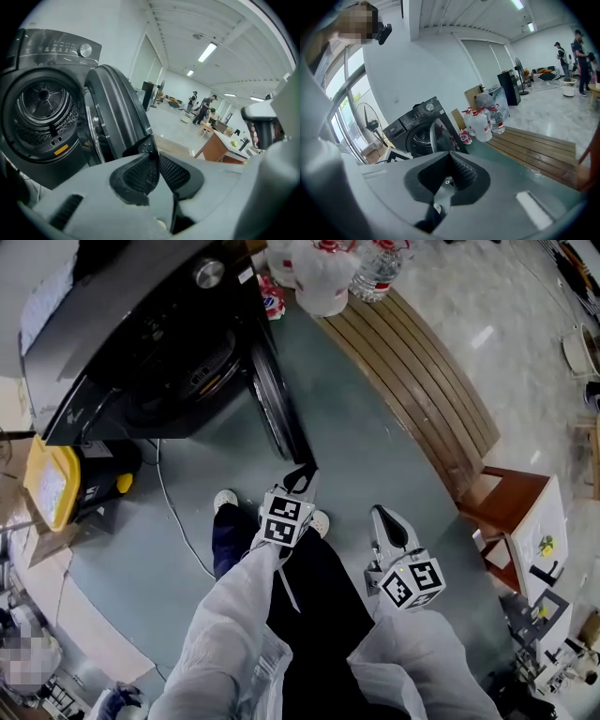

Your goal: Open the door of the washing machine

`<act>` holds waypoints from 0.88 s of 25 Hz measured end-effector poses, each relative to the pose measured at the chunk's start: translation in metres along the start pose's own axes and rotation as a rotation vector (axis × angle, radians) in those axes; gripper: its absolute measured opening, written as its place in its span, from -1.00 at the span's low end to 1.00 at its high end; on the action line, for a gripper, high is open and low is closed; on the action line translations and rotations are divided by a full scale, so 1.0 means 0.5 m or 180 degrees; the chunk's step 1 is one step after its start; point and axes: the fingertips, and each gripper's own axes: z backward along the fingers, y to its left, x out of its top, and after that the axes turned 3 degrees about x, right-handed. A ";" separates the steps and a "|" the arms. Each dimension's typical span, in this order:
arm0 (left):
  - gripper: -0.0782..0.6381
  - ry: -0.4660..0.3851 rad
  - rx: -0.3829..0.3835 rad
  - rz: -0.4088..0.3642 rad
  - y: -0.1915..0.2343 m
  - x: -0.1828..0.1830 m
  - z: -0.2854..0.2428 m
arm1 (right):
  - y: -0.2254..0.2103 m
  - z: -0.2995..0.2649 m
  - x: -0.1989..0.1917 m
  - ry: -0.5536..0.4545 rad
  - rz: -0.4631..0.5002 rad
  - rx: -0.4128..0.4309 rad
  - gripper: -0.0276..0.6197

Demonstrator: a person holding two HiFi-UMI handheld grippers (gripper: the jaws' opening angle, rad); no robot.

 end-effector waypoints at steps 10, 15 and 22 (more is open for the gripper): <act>-0.59 -0.0070 -0.0010 0.0294 -0.068 0.062 -0.093 | -0.088 0.047 0.026 -0.0093 -0.0095 -0.0193 -0.89; -0.60 -0.0084 -0.0088 0.0273 -0.086 0.087 -0.130 | -0.111 0.059 0.023 -0.0123 -0.0199 -0.0268 -0.89; -0.61 -0.0079 -0.0177 0.0378 -0.109 0.116 -0.172 | -0.136 0.080 0.041 -0.0202 -0.0190 -0.0356 -0.89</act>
